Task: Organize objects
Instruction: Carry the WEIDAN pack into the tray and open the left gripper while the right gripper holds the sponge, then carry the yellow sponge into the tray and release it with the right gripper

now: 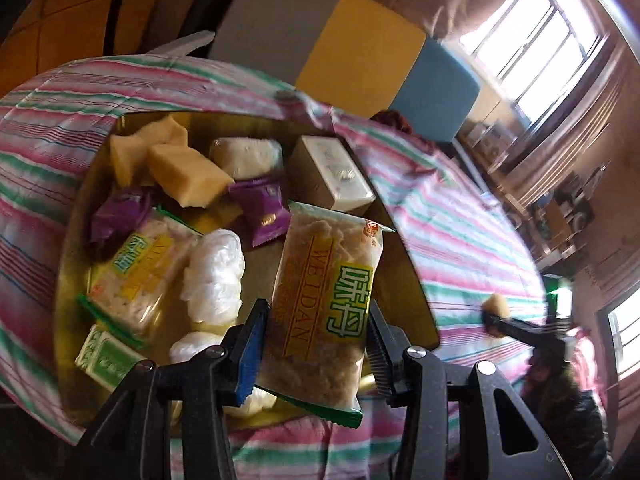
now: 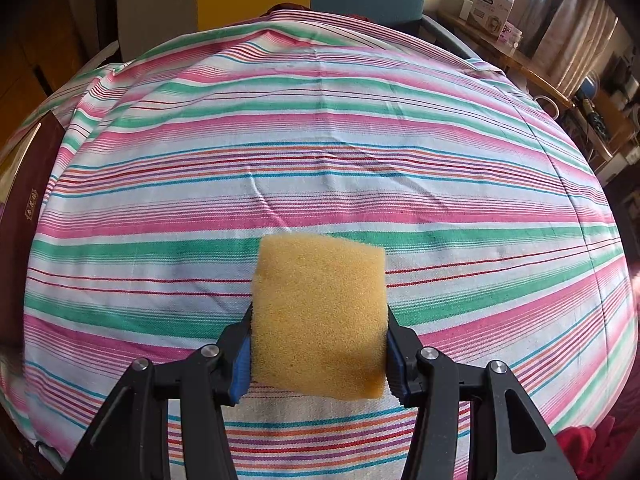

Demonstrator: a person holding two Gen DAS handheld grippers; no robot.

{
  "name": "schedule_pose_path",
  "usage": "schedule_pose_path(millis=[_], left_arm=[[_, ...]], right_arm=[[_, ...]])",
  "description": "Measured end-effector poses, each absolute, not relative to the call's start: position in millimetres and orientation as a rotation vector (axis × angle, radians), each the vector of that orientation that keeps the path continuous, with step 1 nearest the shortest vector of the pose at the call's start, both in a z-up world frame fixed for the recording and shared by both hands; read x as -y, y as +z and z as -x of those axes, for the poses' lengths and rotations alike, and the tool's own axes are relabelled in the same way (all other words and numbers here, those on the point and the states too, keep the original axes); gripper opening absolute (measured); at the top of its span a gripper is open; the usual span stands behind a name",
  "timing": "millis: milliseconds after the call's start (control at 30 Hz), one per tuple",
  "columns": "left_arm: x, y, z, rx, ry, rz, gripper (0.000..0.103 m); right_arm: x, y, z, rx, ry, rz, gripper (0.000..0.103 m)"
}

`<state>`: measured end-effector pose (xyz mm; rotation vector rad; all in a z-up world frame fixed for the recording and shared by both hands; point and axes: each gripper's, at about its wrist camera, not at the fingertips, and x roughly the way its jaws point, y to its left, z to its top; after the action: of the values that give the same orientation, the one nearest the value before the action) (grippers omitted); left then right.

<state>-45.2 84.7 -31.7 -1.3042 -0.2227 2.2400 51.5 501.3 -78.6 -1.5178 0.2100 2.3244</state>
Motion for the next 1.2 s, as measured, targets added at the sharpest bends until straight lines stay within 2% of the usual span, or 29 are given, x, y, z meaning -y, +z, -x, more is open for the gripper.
schedule_pose_path(millis=[200,367,933,1200], left_arm=[[-105.9,-63.0,59.6,0.094,2.277,1.423,0.046],[-104.3,-68.6,57.3,0.033,2.312,1.428,0.047],[-97.7,-3.0,22.4,-0.138,2.454,1.124,0.048],[-87.3,10.0,14.1,-0.125,2.477,1.074,0.048]], right_arm=[[-500.5,-79.1,-50.9,-0.211,2.322,1.518,0.053],[-500.3,-78.9,-52.1,-0.208,2.322,1.519,0.053],[-493.2,-76.5,-53.1,-0.166,2.331,1.482,0.053],[-441.3,-27.3,-42.6,-0.259,2.583,1.360,0.053]])
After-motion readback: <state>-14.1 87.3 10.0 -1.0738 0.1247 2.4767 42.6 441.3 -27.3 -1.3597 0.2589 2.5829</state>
